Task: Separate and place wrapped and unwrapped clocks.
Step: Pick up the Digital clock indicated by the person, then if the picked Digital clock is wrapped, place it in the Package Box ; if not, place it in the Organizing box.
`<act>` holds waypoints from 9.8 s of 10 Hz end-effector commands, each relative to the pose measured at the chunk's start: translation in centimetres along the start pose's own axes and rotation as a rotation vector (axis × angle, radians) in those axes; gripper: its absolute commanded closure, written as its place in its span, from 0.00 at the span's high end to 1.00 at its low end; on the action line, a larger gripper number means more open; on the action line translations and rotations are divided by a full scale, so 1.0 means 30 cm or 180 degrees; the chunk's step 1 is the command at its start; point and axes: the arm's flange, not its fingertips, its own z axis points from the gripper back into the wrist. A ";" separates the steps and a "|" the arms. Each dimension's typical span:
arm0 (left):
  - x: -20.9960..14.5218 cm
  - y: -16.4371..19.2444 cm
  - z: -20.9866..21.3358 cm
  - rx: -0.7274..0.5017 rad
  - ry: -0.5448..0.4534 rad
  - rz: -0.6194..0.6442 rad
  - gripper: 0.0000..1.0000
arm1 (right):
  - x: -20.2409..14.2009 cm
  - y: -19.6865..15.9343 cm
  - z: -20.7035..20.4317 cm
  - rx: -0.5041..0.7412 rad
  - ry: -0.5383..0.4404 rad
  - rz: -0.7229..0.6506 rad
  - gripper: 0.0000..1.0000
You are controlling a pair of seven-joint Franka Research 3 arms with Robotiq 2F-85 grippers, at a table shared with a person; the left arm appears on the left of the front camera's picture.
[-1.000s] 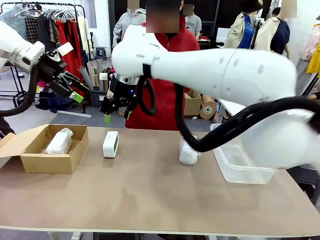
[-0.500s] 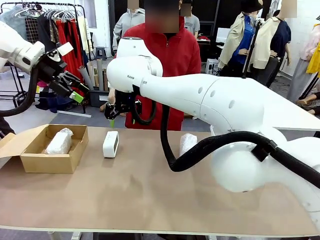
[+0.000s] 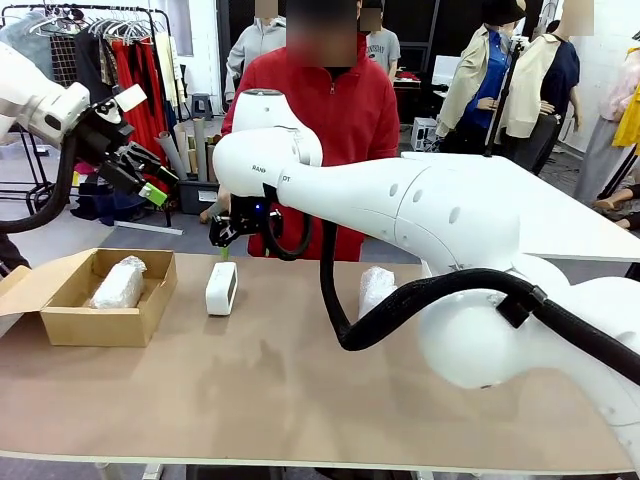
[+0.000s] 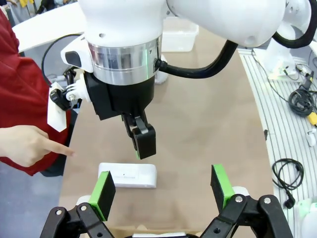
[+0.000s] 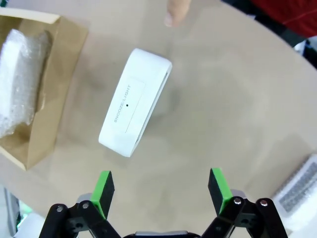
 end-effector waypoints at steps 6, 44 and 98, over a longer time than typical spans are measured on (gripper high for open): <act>0.001 -0.003 0.006 -0.0015 -0.0008 0.0010 1.00 | 0.307 0.159 -0.121 0.0003 -0.0131 -0.0014 1.00; 0.001 -0.003 0.006 -0.0015 -0.0008 0.0010 1.00 | -0.271 0.088 0.089 0.0190 0.0507 0.0293 0.00; 0.001 -0.003 0.006 -0.0015 -0.0008 0.0010 1.00 | -0.816 -1.315 0.539 -0.0378 -0.0482 -0.1168 0.00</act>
